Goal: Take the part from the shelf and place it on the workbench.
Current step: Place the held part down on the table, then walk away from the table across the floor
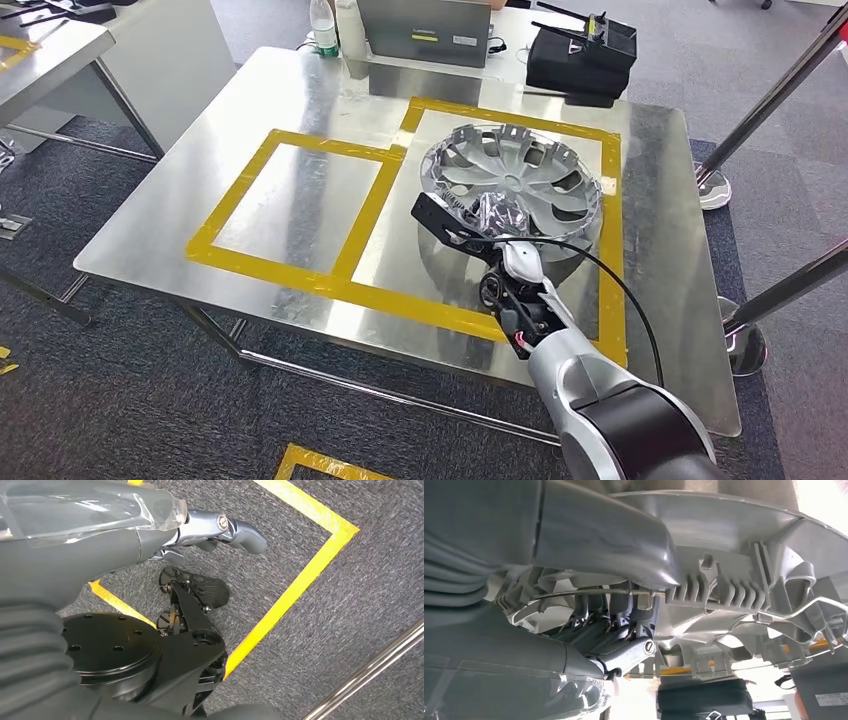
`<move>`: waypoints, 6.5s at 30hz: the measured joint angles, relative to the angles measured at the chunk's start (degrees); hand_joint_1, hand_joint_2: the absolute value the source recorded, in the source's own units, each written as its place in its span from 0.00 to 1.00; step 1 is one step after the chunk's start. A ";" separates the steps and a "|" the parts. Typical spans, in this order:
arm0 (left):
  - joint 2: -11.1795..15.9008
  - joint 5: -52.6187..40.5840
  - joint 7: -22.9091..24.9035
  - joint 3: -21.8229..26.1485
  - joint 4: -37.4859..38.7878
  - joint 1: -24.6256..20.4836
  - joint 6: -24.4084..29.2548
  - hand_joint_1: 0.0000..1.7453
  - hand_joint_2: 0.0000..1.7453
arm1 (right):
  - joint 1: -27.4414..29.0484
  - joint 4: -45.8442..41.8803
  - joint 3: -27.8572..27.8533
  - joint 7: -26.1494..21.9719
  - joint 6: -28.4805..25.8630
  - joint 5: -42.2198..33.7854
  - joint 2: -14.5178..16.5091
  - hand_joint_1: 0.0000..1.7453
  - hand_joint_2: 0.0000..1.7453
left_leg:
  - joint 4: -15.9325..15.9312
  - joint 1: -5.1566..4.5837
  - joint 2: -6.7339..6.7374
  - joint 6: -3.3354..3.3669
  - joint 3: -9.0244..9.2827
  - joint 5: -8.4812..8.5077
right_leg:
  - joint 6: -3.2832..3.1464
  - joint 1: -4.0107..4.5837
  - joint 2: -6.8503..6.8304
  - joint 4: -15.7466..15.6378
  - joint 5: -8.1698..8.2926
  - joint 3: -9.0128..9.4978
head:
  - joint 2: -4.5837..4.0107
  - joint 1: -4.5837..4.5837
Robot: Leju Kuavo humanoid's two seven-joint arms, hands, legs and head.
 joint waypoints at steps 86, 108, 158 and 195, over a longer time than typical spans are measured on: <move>-0.88 7.87 6.00 6.75 0.11 0.50 -7.48 0.00 0.75 | 42.55 -101.94 18.69 -37.97 -27.97 -31.59 -2.05 0.00 0.00 | 0.11 -0.29 0.05 0.30 0.54 -0.39 | 0.39 -0.24 0.05 -0.27 -0.05 0.63 | 0.00 -0.01; -1.16 8.11 6.98 6.76 0.11 0.32 -8.23 0.00 1.00 | 42.62 -101.83 18.08 -37.76 -24.47 -32.96 -1.34 0.00 0.00 | 3.57 0.50 0.39 -1.47 -2.34 -1.48 | -0.77 -1.04 -0.31 -1.19 -0.64 2.75 | 0.01 -0.14; -1.90 9.16 7.67 7.61 0.17 -0.22 -9.31 0.00 1.00 | 45.11 -101.01 15.51 -37.92 -24.58 -32.55 -0.26 0.00 0.00 | -3.69 1.00 1.23 0.77 1.54 2.82 | 2.12 -0.88 -0.76 14.11 -6.38 -4.90 | -0.01 0.10; -1.66 7.98 6.11 7.41 0.18 -0.17 -8.35 0.00 0.00 | 46.37 -101.39 15.90 -37.89 -23.77 -31.51 -0.70 0.00 0.00 | -2.47 0.49 1.12 0.10 -1.26 4.81 | -0.38 0.47 -0.57 -4.10 -2.08 7.78 | 0.00 0.09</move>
